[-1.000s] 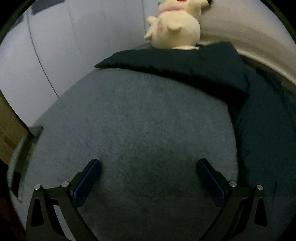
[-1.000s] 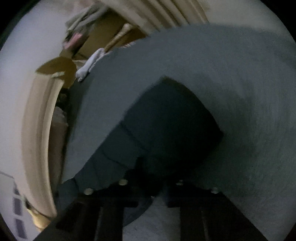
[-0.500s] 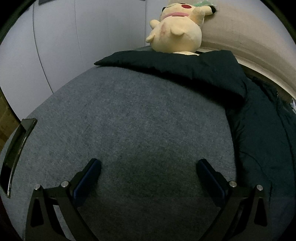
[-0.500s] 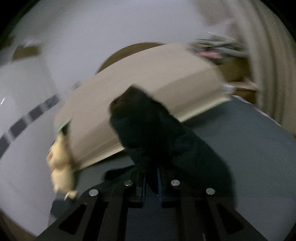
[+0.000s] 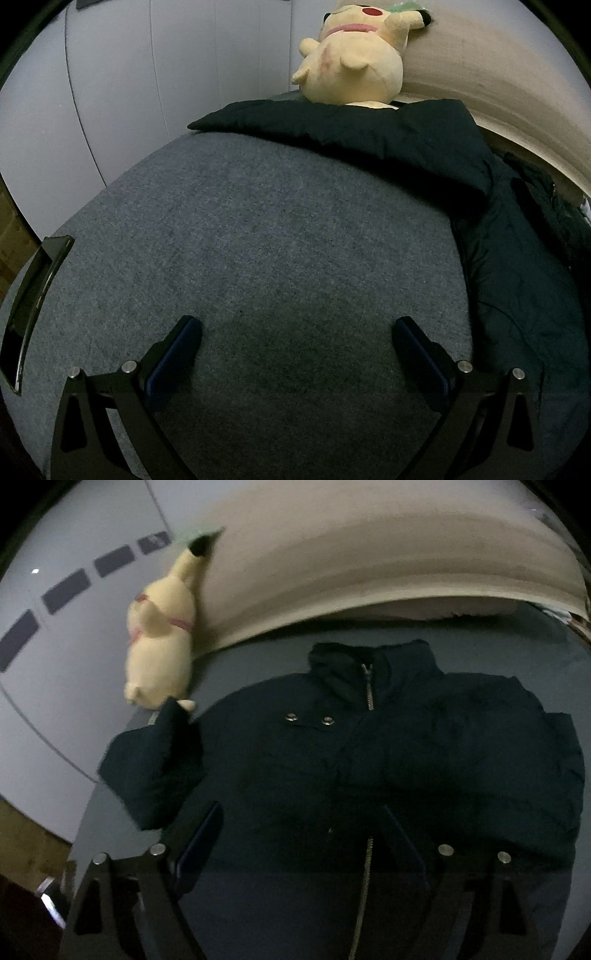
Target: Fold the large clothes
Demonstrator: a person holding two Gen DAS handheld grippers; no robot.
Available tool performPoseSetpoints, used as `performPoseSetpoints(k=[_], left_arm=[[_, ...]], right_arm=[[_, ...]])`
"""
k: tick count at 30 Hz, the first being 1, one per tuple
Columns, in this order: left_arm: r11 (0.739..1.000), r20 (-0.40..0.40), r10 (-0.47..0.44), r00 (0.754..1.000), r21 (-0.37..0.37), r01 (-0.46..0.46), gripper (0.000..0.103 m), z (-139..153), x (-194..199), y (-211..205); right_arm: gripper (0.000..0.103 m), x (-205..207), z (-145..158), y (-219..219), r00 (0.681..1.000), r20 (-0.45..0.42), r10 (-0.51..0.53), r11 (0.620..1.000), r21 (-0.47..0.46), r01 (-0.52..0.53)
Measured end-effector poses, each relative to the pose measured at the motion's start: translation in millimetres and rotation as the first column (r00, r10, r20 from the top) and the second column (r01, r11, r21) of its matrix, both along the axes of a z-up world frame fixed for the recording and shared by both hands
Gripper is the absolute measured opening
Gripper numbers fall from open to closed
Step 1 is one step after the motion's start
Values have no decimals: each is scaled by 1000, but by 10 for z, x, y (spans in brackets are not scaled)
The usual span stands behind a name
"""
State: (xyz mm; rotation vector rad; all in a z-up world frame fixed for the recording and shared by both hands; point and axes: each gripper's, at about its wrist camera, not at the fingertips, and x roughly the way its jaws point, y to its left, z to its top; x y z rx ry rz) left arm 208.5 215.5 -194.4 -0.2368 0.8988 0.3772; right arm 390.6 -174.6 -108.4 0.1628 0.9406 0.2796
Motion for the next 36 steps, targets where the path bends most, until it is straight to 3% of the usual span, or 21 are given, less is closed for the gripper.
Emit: performPoseSetpoints(k=[2,4,7,9,12,14,15,18,22,24,26,28,33,36], left_arm=[[1000,-32,-19,999,2,19,103,51,36,18],[999,-39,-7,999,50,9,103,208,41,4],[997,95,-45,994,70,38,103,702,31,-163],[991,155,-133,979,-6,135,103,989,209,-398],[943,181,-264,947,-156,293,103,1138,634,-791],[895,189,-347,919,-227,384,103,1129,1038,-1123],[888,182,-358,916,-237,395,103,1101,1175,-1235],[882,143,-371,918,-255,396,103,935,1669,-1542],[899,38,-333,942,-290,330,102,605,2160,-1710],[904,4,-318,948,-300,304,88,481,2195,-1739],[904,-60,-330,942,-308,297,7,349,2238,-1768],[908,-57,-333,941,-290,304,6,351,2200,-1791],[931,94,-322,942,-152,333,4,856,1821,-1647],[940,145,-282,948,-155,303,4,939,1629,-1380]], right_arm=[[92,-123,135,-279,999,31,-10,999,32,9],[94,-238,235,-576,997,64,-46,998,42,44],[97,-375,294,-1120,986,79,-145,987,77,139],[97,-433,224,-1479,975,68,-213,972,116,205],[97,-602,78,-1920,961,36,-273,948,179,263],[97,-770,-19,-2141,956,25,-291,938,205,280],[97,-823,-48,-2199,955,22,-295,935,212,284],[97,-1056,-129,-2461,948,18,-319,922,237,306],[97,-1384,-213,-2804,933,11,-359,905,250,345],[97,-1469,-272,-2942,928,-3,-373,898,251,362],[97,-1500,-309,-3029,923,-10,-384,891,257,373],[97,-1485,-322,-3066,922,-11,-387,890,255,377],[97,-1399,-268,-3128,926,6,-376,895,260,362],[97,-1197,-213,-3159,923,0,-385,884,289,368]])
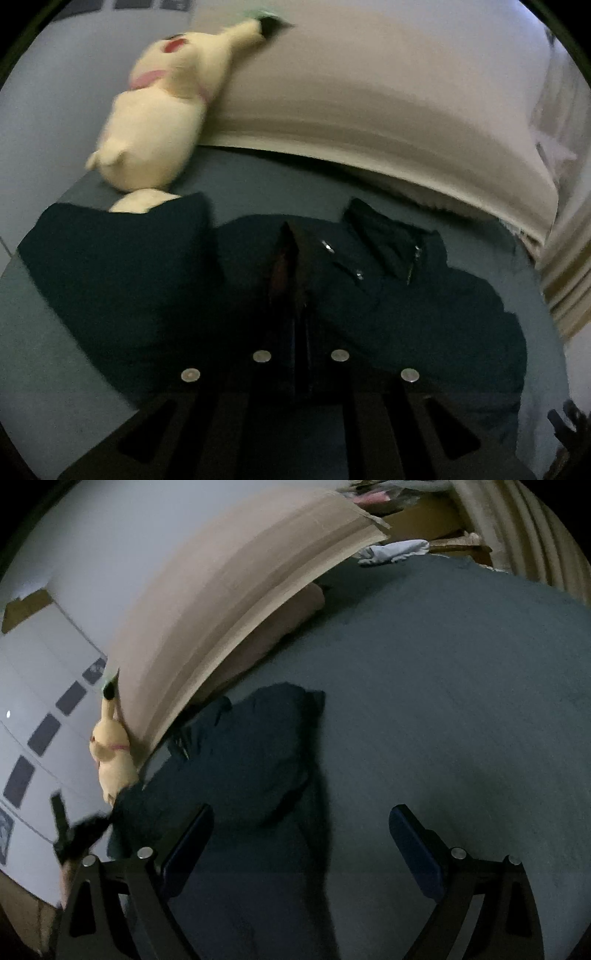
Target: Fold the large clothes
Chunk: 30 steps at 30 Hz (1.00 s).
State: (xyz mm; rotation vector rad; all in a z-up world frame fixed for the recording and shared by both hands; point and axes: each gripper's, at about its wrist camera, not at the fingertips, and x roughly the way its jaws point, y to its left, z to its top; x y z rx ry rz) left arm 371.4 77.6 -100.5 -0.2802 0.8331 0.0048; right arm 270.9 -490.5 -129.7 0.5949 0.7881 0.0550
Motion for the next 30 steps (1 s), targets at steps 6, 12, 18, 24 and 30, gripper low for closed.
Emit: performPoseSetpoints(k=[6,12,18,24,30], left_arm=[[999,-92,27,995,30,-25,4,-551,54,90],[998,-102,9,995,61,-3,5,-828,65,47],[998,-106,-12,994,55,18,6,-854,86,74],[996,-110,-13,994,86,22,6,-818,77,65],[994,-118,-22,993,108,35,7,-818,86,51]], right_arm=[[97,742,-74,8,998,-63,-3,999,54,7],[97,1453,-360,152,985,-169,35,996,92,-20],[13,1647,-416,492,975,-205,90,993,-61,-105],[37,1588,-517,652,966,-255,46,958,-263,-115],[76,1069,115,793,998,-54,9,943,-332,-27]])
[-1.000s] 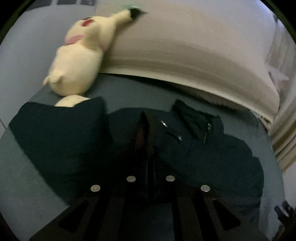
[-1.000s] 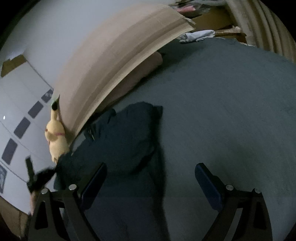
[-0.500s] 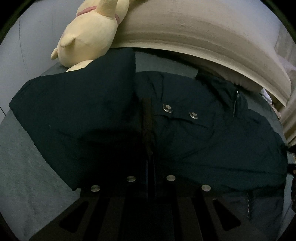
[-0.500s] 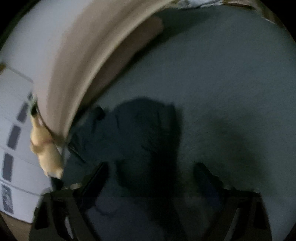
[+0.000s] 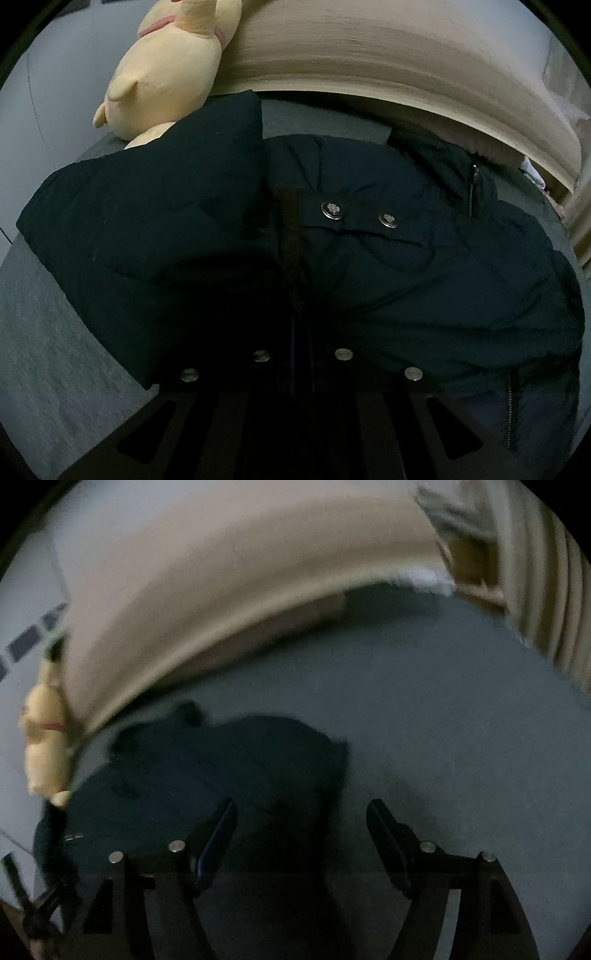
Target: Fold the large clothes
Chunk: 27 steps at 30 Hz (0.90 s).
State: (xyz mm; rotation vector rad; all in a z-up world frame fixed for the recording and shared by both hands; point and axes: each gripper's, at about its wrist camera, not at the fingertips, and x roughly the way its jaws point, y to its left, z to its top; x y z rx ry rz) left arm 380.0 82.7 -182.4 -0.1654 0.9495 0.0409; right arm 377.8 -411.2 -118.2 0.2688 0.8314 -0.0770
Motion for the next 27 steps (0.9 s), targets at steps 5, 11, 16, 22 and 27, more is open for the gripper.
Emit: performPoseSetpoints(k=[5,11,16,22,27], left_arm=[[1000,-3,-1,1000,13,1,8,-3,-1,-12],[1000,1,-13,1000,26,13,9,-14,-23,-17],[999,4,-15,1000,47,15,9,-26,-28,-38],[999,7,-16,1000,35,16,9,-22,-44,-16],[999,3,-23,1000,44,23,10,-13,-35,-29]], right_arm=[[76,-320,9,359,985,19,169,982,80,-170],[63,-96,-844,241,975,-189,113,987,137,-88],[68,-43,-749,338,974,-204,98,993,83,-82],[86,-216,-381,517,991,-79,111,993,43,-108],[85,10,-856,288,969,-234,84,993,103,-61]])
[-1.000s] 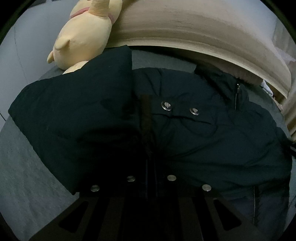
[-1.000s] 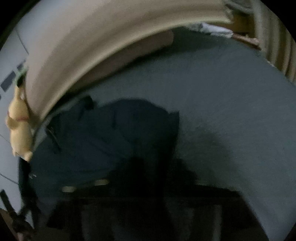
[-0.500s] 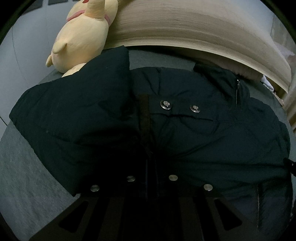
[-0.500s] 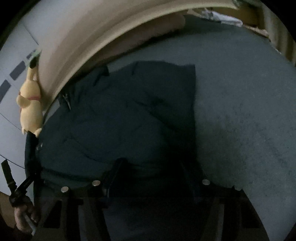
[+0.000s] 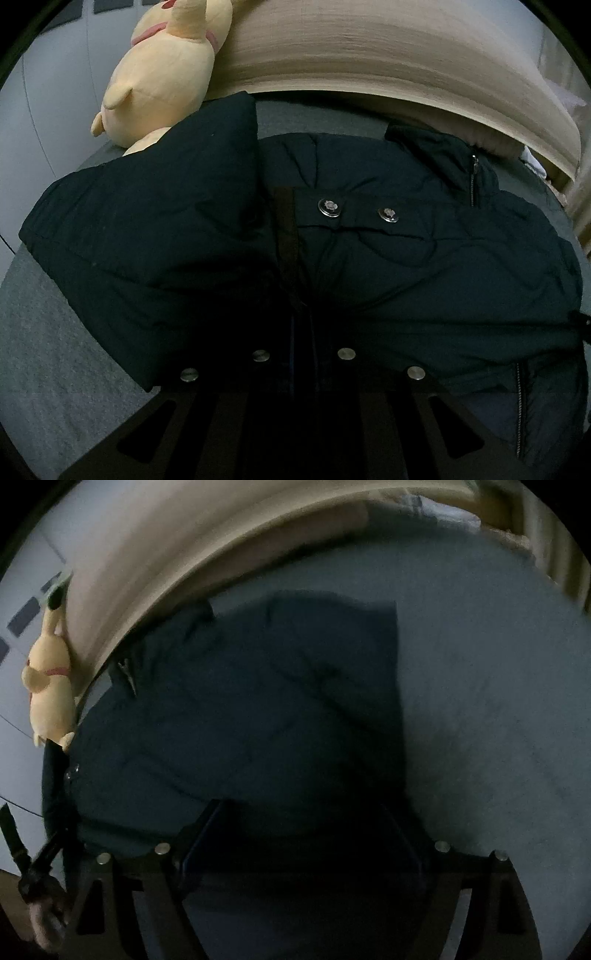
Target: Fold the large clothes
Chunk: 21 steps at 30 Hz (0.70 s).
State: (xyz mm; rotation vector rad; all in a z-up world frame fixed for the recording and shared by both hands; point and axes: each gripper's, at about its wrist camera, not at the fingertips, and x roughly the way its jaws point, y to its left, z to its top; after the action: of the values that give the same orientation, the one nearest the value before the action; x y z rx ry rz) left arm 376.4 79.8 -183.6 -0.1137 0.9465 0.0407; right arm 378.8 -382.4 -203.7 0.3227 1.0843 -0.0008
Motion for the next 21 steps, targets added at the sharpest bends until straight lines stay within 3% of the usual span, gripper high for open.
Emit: performPoseSetpoints(k=[4,8,12,17,18,19,20,21], left_arm=[[1000,3,-3,1000,6,3,10,0,-1,1],[1000,3,-4,1000,9,4,10,-3,-1,-4],[1000,3,-5,1000,6,5,10,-3,-5,-6],[1000,6,-18,1000,24,18,12,25,-13,-35],[999,8,-23,1000,22,22,16,65,-36,-35],[1000,7,-21,1000,1,21,30,128,-74,-22],[1000,12,-21,1000,-18,21,53,168,-102,-5],[998,37,-27,999,-55,29,64,271,-178,24]], right_arm=[[85,-109,265,160,996,85,5,1000,-12,-4],[86,6,367,500,987,137,83,997,-7,-83],[89,144,-64,625,993,-2,119,993,-6,-119],[89,11,89,687,994,44,101,995,-12,-101],[89,-46,150,682,993,67,100,995,-8,-100],[89,-103,199,673,991,88,98,995,-4,-98],[89,-146,221,663,990,103,94,996,-1,-94],[89,-225,252,662,988,127,85,996,1,-86]])
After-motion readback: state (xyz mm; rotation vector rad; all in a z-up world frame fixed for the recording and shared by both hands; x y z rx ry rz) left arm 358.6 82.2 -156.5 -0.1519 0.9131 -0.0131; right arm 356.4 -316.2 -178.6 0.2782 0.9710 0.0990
